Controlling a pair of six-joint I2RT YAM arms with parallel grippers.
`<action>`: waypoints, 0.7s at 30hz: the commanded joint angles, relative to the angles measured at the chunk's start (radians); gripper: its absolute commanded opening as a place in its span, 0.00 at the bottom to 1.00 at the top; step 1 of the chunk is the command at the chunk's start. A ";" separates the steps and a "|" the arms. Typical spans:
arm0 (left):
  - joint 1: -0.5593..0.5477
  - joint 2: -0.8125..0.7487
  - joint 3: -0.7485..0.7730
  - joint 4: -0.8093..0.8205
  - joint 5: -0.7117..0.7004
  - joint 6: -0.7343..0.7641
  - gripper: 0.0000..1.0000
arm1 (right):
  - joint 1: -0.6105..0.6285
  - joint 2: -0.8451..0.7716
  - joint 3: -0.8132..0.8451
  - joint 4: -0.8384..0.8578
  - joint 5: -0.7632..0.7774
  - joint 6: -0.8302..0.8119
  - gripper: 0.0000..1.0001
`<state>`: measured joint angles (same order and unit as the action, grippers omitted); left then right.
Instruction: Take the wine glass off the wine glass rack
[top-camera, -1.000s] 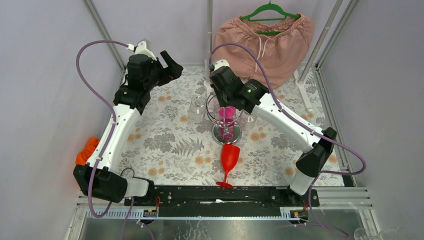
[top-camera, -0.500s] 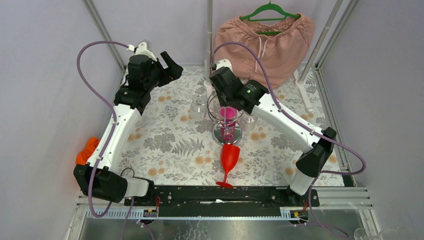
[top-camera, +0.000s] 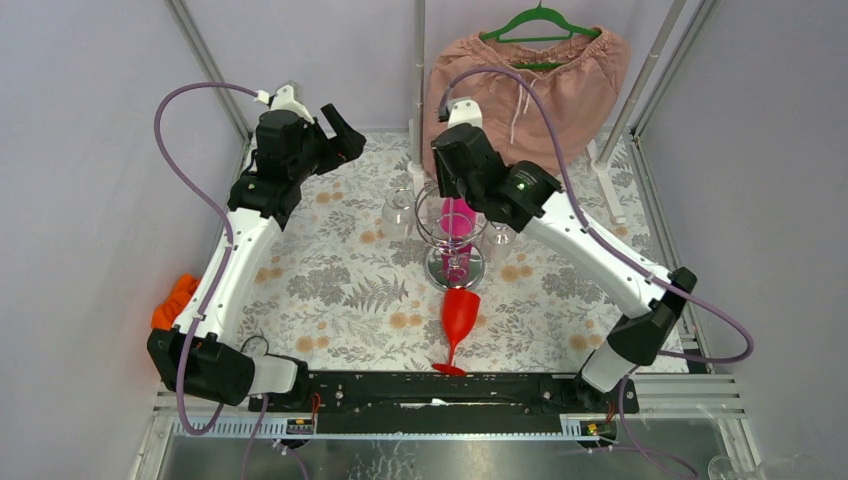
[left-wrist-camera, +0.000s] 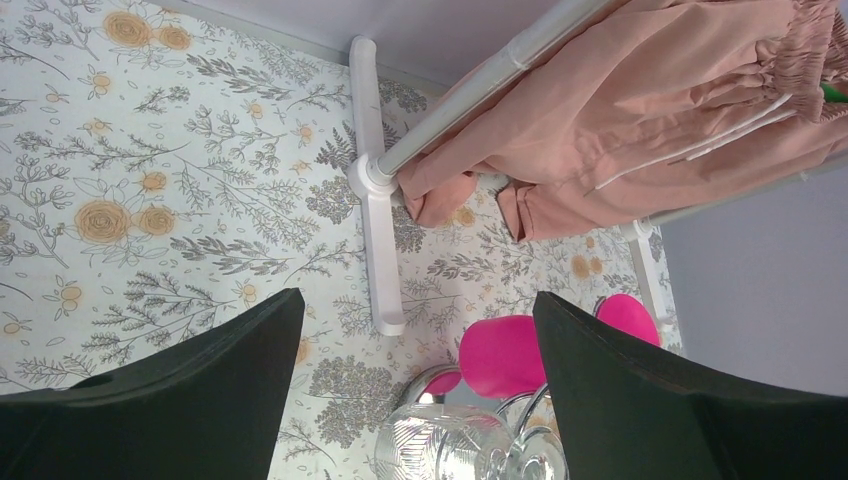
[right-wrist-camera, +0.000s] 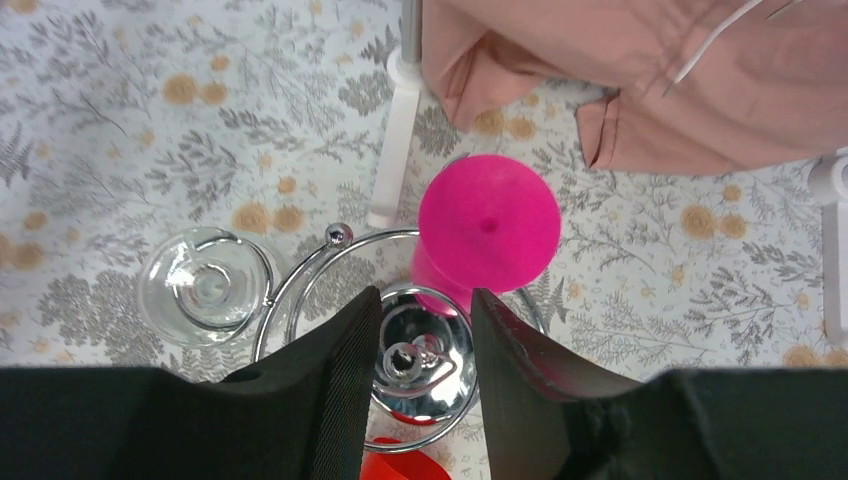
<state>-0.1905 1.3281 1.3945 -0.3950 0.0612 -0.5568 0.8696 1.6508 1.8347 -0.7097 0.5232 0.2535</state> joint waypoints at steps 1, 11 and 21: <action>-0.009 -0.029 -0.018 -0.007 -0.021 0.018 0.93 | 0.008 -0.079 0.005 0.058 0.042 -0.007 0.46; -0.020 -0.067 -0.021 -0.032 -0.035 0.019 0.93 | 0.008 -0.322 -0.169 0.067 -0.023 0.051 0.46; -0.083 -0.106 -0.030 -0.049 -0.052 0.015 0.93 | 0.023 -0.605 -0.442 -0.124 -0.142 0.246 0.45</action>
<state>-0.2398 1.2495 1.3830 -0.4271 0.0364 -0.5568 0.8726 1.0962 1.4822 -0.7368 0.4450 0.3912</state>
